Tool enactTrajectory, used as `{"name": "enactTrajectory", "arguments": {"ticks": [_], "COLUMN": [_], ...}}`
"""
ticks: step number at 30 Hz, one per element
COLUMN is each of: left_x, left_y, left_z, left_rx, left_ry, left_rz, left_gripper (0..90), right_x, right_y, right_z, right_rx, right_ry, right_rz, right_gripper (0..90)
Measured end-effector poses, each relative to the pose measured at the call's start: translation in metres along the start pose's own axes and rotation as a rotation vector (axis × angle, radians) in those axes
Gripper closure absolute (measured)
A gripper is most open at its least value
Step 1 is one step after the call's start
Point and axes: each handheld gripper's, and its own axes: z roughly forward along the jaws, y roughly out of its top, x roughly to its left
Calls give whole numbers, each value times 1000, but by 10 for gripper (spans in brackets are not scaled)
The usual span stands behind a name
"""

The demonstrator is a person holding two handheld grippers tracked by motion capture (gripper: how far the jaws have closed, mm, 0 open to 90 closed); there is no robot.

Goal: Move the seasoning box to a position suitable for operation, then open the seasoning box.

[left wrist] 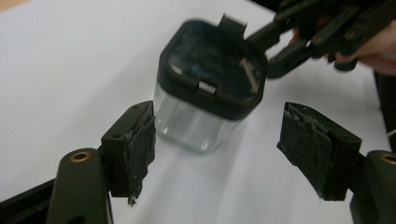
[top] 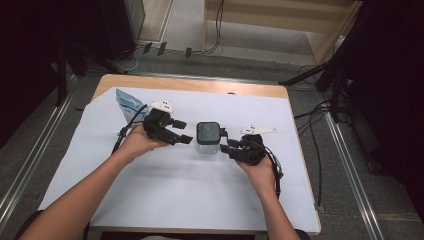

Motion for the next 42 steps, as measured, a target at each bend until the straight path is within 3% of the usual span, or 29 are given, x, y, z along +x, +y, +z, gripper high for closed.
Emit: {"name": "enactTrajectory", "arguments": {"ticks": [2,9,13,16,19,25,42], "left_x": [1,3,6,4,3,3,7], "left_y": [1,-4,-5,-6,-6,-4,-5], "left_z": [3,15,18,21,24,31,50], "left_rx": [25,51,43,50,55,52,64], "left_ry": [-15,22,12,1,-14,-1,-13], "left_rz": [17,83,71,85,85,91,83], "left_gripper": [277,278,281,273,232,149,127], "right_x": [0,-1,-2,-2,-2,-2,-5], "right_y": [0,-1,0,-1,-1,-1,-3], "right_z": [0,-2,-3,-3,-2,-1,-10], "right_rx": [-2,-5,-7,-3,-2,9,-6], "right_ry": [1,1,0,1,1,5,-12], "right_rz": [6,13,14,15,19,20,41], "right_gripper": [590,590,590,590,590,590,609]}}
